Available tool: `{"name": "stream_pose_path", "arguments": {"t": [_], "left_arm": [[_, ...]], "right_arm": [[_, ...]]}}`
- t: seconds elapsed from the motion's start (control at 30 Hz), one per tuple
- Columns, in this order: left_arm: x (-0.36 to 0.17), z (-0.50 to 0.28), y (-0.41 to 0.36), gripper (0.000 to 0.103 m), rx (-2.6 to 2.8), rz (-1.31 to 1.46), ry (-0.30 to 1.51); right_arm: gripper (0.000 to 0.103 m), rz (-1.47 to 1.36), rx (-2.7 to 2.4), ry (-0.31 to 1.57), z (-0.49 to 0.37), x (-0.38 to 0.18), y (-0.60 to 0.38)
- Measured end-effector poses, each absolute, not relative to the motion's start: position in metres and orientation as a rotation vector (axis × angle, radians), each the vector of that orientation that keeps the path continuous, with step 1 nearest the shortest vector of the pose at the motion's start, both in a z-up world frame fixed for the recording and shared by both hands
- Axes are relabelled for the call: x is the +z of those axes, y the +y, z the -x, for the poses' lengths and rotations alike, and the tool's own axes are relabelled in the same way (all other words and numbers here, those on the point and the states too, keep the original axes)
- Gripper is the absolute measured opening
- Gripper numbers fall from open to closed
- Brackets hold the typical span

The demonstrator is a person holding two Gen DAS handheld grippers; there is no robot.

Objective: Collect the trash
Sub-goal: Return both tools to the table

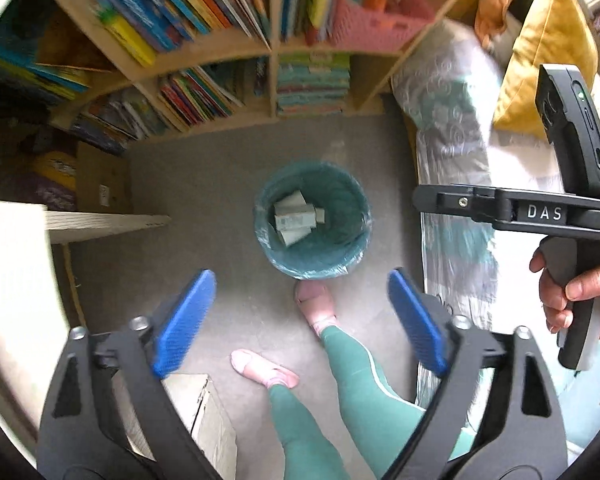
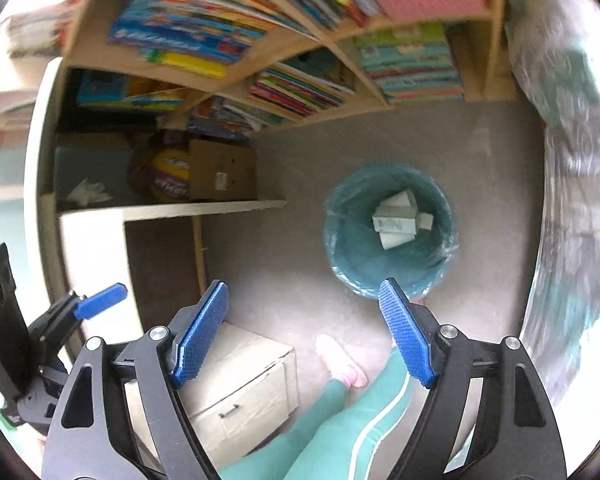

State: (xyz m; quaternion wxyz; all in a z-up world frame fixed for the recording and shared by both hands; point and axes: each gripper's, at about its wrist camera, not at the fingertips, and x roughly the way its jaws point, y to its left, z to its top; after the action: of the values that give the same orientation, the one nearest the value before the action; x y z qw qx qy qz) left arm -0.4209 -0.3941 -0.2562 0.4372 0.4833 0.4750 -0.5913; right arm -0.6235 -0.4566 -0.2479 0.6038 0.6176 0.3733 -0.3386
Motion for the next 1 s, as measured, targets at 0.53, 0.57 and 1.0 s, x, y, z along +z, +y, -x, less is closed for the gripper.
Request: {"name": "stream_pose_path", "arguments": {"t": [0.53,0.57,1.0], "left_arm": [[-0.101,0.243,-0.294,0.095,-1.249,-0.722,1.054],[-0.093,0.228,-0.284,0.096,-1.224,-0.690,1.041],[-0.063,0.026,-0.114,0.096,-0.754,-0.418,1.006]], "right_arm": [[0.079,-0.842,-0.332,0.944,0.394,-0.073,-0.450],[0.079,-0.798,-0.303,0.949,0.377,-0.066,-0.444],[0.079,-0.429,0.070,1.026,0.135,-0.036,-0.311]]}}
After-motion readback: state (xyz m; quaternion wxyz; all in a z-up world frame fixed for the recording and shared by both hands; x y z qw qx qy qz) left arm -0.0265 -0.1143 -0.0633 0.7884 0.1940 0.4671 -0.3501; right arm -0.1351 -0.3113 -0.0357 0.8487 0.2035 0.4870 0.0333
